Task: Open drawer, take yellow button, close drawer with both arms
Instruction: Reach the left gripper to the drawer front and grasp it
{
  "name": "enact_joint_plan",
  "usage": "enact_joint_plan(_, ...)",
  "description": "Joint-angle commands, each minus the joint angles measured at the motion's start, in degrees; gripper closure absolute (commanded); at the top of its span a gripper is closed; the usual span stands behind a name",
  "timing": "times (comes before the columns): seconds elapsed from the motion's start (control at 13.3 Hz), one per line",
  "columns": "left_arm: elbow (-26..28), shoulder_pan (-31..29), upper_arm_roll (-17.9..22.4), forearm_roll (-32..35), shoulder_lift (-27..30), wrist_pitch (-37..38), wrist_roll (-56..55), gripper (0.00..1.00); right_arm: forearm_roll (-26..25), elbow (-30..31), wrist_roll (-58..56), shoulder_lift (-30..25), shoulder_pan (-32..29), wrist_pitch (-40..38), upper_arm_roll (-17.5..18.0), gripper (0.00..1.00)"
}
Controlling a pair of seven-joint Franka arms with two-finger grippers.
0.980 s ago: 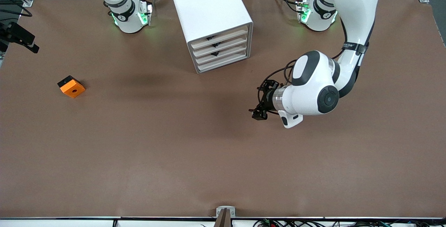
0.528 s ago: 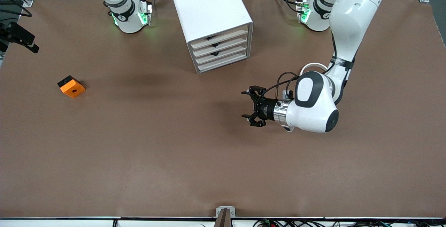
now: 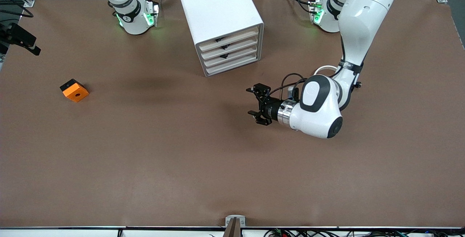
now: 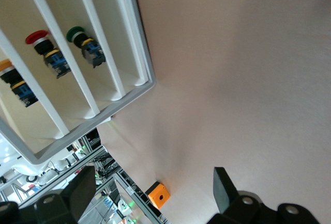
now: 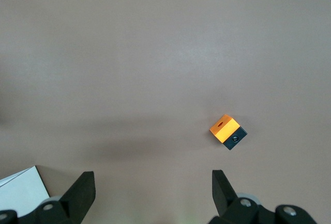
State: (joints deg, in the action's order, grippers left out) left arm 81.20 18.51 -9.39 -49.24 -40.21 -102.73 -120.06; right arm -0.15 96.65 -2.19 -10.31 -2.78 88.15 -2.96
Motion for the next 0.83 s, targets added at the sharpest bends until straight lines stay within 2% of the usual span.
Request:
enact_joint_plan(0.0, -1.2, 1.6, 0.0, -0.9, -1.3, 1.6, -6.7, 0.00, 0.1, -0.1, 0.1, -0.4, 0.1, -0.5, -0.3, 0.00)
enact_joint_plan(0.15, -1.5, 1.6, 0.0, -2.2, -3.2, 3.8, -10.5, 0.00, 0.1, -0.1, 0.1, -0.4, 0.1, -0.5, -0.3, 0.00)
enact_joint_plan(0.45, -1.3, 3.7, 0.1, -2.2, -3.5, 4.3, -15.8, 0.00, 0.1, -0.1, 0.1, -0.4, 0.0, -0.5, -0.3, 0.00)
enact_joint_plan(0.6, -1.0, 4.0, 0.1, -0.8, -4.4, 10.9, -15.7, 0.00, 0.1, 0.0, 0.1, -0.4, 0.0, -0.5, -0.4, 0.00)
enact_joint_plan(0.75, -1.0, 4.8, 0.0, -0.3, -5.2, 12.5, -15.6, 0.00, 0.1, 0.0, 0.1, -0.4, 0.0, -0.5, -0.4, 0.00)
